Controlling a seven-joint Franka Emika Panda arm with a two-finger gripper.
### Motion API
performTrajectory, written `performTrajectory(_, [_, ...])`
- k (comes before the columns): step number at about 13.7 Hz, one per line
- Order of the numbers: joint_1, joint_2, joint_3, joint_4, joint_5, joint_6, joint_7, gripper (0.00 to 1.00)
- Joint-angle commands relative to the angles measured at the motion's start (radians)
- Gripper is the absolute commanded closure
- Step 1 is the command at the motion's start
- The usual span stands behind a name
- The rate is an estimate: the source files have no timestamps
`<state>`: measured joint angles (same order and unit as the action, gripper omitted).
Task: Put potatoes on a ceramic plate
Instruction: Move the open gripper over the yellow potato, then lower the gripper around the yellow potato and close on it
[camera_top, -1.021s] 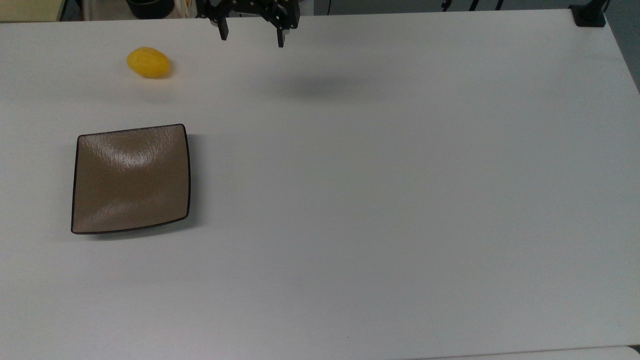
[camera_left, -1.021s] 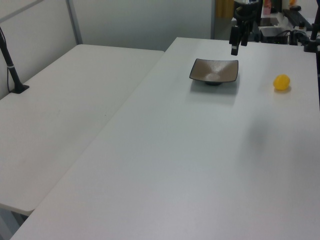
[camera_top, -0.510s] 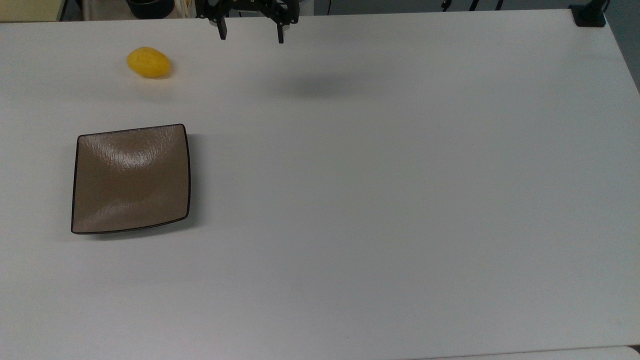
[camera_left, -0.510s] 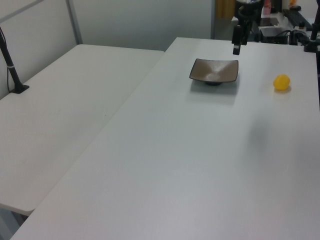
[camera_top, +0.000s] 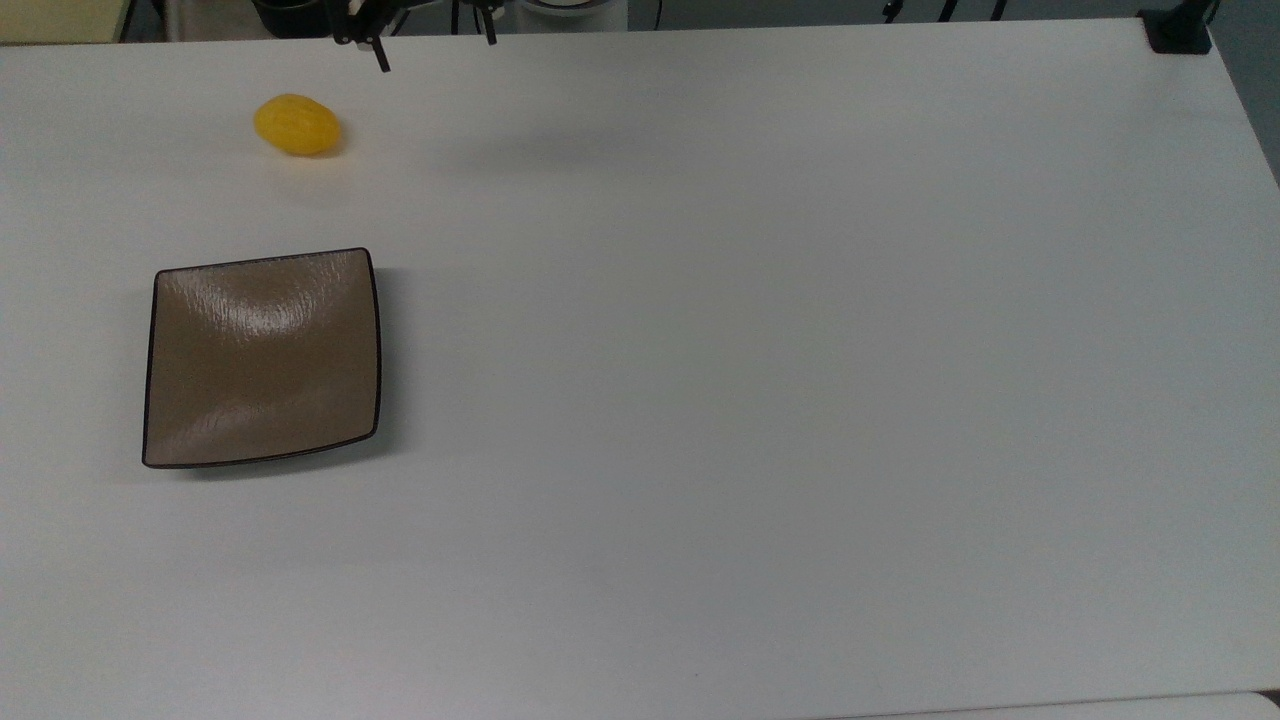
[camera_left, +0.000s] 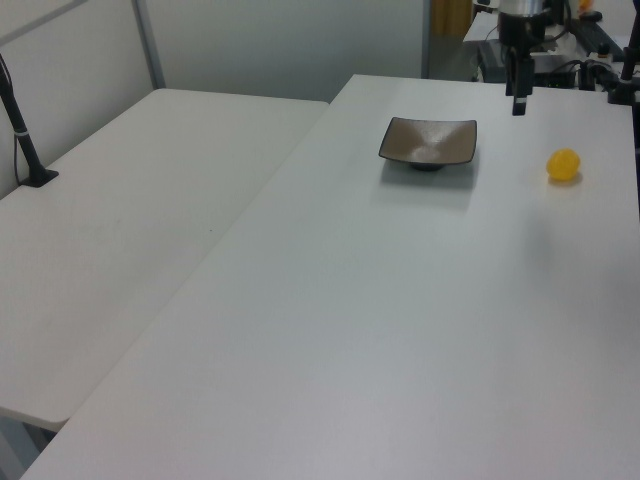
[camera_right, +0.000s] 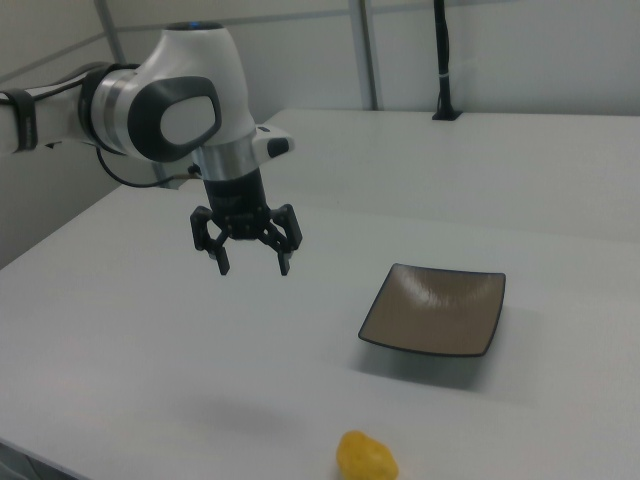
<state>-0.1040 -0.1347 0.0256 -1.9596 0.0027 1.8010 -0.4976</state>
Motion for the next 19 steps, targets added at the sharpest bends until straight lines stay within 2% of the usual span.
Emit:
performTrajectory(1, [-0.074,-0.059,0.005,-0.084,-0.006,-0.006,-0.260,0.00])
performTrajectory(4, [-0.179,-0.054,0.007,-0.114,-0.010,0.027,-0.514,0.00])
performTrajectory(6, [-0.233,-0.049,0.007,-0.195,-0.083,0.150,-0.648,0.00])
performTrajectory(8, [-0.266,-0.016,0.007,-0.245,-0.159,0.222,-0.697,0.00])
performTrajectory(10, [-0.296,0.038,0.007,-0.248,-0.258,0.273,-0.742,0.00])
performTrajectory(12, [-0.304,0.078,0.008,-0.249,-0.305,0.290,-0.751,0.00])
performTrajectory(15, [-0.303,0.135,0.019,-0.249,-0.351,0.291,-0.751,0.00])
performTrajectory(19, [-0.303,0.199,0.019,-0.249,-0.359,0.308,-0.751,0.00])
